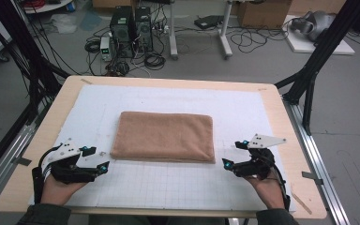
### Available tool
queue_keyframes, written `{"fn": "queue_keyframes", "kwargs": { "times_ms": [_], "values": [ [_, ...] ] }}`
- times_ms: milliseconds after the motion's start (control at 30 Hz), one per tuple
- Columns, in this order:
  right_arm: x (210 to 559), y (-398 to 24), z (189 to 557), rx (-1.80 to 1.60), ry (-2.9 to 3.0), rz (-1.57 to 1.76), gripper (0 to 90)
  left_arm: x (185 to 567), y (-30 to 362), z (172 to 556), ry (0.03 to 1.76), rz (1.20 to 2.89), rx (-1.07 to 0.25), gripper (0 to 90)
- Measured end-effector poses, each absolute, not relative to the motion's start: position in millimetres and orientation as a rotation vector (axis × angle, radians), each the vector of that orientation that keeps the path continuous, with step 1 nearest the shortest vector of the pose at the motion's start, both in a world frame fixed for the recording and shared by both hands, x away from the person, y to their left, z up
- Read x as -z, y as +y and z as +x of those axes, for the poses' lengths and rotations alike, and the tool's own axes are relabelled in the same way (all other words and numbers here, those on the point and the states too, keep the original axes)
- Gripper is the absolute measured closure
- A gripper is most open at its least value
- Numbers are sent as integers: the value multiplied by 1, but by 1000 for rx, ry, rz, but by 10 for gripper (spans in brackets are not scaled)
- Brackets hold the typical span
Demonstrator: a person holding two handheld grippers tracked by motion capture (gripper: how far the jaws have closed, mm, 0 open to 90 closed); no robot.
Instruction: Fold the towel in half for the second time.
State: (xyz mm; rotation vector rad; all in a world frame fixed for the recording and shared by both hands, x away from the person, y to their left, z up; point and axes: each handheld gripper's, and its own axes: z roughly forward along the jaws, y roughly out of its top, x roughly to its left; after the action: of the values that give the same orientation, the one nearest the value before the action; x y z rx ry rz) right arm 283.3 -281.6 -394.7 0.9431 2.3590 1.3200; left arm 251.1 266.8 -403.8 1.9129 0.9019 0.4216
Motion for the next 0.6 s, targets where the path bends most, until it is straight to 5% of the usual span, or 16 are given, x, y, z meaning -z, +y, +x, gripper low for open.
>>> {"fn": "queue_keyframes", "kwargs": {
  "times_ms": [600],
  "values": [
    [415, -299, 267, -1307, 2341, 988, 134, 409, 273, 231, 924, 1902, -471, 215]
  ]
}}
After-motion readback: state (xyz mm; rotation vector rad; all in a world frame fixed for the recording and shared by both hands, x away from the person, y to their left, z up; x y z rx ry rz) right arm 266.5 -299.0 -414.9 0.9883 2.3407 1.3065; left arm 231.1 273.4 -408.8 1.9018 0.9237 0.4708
